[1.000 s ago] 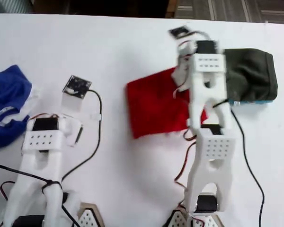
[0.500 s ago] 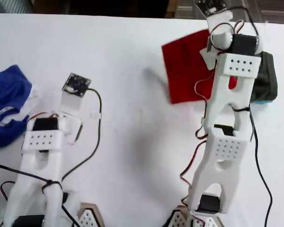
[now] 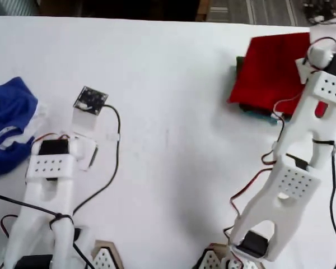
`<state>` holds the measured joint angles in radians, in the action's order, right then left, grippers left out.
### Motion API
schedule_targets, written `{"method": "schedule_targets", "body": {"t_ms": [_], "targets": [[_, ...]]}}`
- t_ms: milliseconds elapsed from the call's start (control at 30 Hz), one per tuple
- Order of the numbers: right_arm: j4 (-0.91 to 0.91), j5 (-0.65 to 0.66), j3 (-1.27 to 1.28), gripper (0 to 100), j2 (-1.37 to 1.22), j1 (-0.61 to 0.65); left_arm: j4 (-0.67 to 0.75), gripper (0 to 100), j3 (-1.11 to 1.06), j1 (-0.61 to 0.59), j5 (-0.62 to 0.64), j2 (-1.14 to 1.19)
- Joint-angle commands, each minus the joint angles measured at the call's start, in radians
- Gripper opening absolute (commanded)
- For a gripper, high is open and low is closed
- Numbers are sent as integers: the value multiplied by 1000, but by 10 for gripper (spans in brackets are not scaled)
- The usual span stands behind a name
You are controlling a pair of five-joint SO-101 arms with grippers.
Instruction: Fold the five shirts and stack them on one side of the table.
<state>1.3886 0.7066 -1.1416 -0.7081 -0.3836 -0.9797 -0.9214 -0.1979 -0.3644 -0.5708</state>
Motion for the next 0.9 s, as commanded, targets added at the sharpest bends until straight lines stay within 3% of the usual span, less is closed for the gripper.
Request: {"method": "schedule_targets", "body": {"t_ms": [0,167,433,533,633,867], "targets": [[-165,48,114,19,79,-31,17,28,36,-8,-6,-35],[-390,66,302,19,79,-48,11,28,36,-8,-6,-35],[-602,64,474,22,79,-48,9,28,35,-8,-6,-35],[-616,63,462,86,81,-48,9,28,35,-9,-6,-35],[-607,-41,427,163,88,-62,8,28,35,-9,-6,-35],[-593,-249,302,166,90,-84,8,28,35,-9,-6,-35]]}}
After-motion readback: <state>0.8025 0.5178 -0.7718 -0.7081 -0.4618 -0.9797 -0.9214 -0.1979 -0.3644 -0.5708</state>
